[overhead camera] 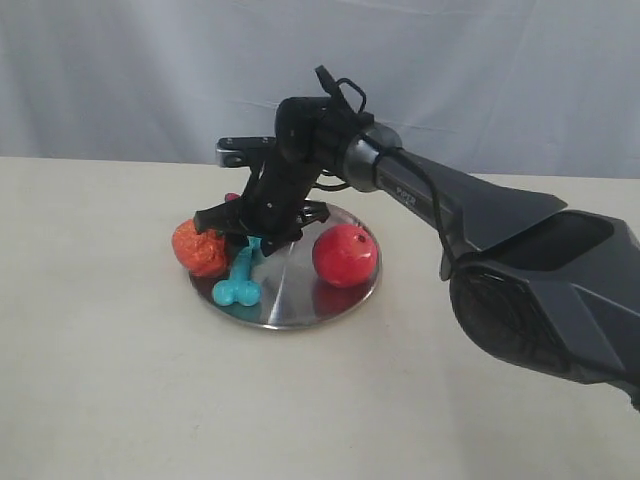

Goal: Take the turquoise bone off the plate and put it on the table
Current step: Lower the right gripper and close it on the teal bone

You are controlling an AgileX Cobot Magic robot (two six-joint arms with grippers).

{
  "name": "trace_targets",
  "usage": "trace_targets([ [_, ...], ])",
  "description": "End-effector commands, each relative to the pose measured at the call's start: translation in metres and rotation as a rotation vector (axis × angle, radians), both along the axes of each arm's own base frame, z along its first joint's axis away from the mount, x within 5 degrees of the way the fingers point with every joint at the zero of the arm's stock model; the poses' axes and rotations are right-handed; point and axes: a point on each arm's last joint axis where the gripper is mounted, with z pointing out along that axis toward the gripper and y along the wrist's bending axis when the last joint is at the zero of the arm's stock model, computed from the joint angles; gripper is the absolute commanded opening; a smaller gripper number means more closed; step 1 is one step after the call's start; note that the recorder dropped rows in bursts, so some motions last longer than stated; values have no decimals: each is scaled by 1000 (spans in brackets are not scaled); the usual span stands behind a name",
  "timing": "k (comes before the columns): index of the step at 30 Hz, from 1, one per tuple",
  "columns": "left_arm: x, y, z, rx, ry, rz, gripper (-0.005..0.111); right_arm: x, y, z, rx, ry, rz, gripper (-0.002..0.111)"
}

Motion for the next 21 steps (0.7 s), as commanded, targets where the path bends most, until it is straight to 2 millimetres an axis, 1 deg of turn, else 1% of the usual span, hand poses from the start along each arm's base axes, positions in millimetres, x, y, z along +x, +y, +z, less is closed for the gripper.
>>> trace_targets([
  [1, 0, 0, 0, -4, -6, 3, 0, 2, 1, -9, 4, 2, 2, 52],
  [7, 0, 0, 0, -4, -6, 3, 0, 2, 2, -19, 15, 16, -1, 51],
  [13, 0, 0, 0, -4, -6, 3, 0, 3, 2, -19, 16, 10, -3, 39],
  [16, 0, 0, 0, -4, -6, 3, 0, 3, 2, -19, 16, 8, -3, 39],
  [21, 0, 0, 0, -4, -6, 3, 0, 4, 5, -18, 56, 2, -12, 49],
])
